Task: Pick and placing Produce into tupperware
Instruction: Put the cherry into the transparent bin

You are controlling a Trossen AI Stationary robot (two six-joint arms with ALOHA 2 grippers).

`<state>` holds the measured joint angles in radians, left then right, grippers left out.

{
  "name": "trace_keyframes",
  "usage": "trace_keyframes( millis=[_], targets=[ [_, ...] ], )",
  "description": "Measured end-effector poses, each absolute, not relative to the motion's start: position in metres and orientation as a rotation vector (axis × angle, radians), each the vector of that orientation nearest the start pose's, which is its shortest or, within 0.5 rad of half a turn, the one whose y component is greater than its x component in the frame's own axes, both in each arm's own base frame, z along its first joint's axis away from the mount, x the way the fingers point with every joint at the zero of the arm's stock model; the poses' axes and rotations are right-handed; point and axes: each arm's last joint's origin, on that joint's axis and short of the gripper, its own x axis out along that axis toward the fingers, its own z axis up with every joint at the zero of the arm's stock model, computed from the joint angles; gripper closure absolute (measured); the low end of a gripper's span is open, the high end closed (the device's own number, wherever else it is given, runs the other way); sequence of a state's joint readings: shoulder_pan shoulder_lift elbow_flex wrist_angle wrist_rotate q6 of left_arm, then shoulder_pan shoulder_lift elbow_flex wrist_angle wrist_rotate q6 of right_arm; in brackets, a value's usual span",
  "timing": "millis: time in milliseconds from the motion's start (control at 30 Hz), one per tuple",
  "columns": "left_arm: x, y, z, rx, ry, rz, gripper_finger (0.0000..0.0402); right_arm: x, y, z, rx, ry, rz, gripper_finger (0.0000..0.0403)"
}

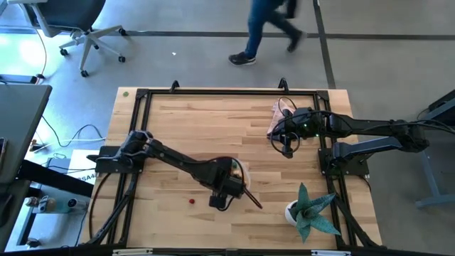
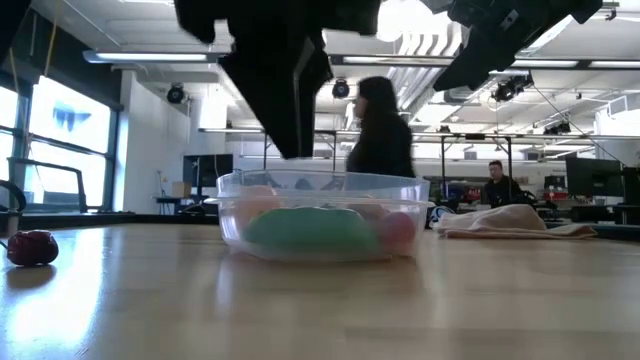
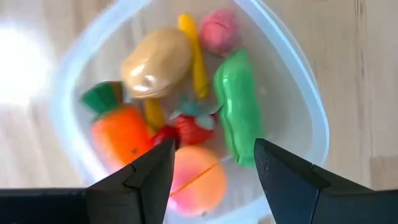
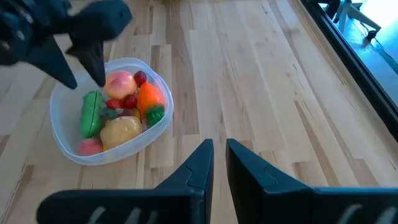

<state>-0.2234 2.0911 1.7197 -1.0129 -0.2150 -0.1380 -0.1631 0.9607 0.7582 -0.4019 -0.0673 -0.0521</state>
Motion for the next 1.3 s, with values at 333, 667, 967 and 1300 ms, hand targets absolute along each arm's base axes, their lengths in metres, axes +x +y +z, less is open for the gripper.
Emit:
trace_keyframes(
  millis=[333, 667, 967, 1300],
  targets=[
    [0.384, -0.085, 0.237, 0.070, 1.497, 0.180, 0.0190, 0.198, -0.031, 0.274, 0.019, 0.604, -0.078, 0.0371],
    [0.313, -0.109, 0.216, -0.072, 1.491, 0.239, 0.0190, 0.198, -0.031, 0.275, 0.019, 0.601, -0.077, 0.0371],
    [0.286, -0.126, 0.179, -0.177, 1.470, 0.085, 0.0190, 0.198, -0.031, 0.274, 0.019, 0.604, -0.077, 0.0371],
    [0.290, -0.128, 0.177, -0.147, 1.436, 0.032, 0.0190, 0.198, -0.031, 0.274, 0.019, 0.602, -0.077, 0.0371]
  ],
)
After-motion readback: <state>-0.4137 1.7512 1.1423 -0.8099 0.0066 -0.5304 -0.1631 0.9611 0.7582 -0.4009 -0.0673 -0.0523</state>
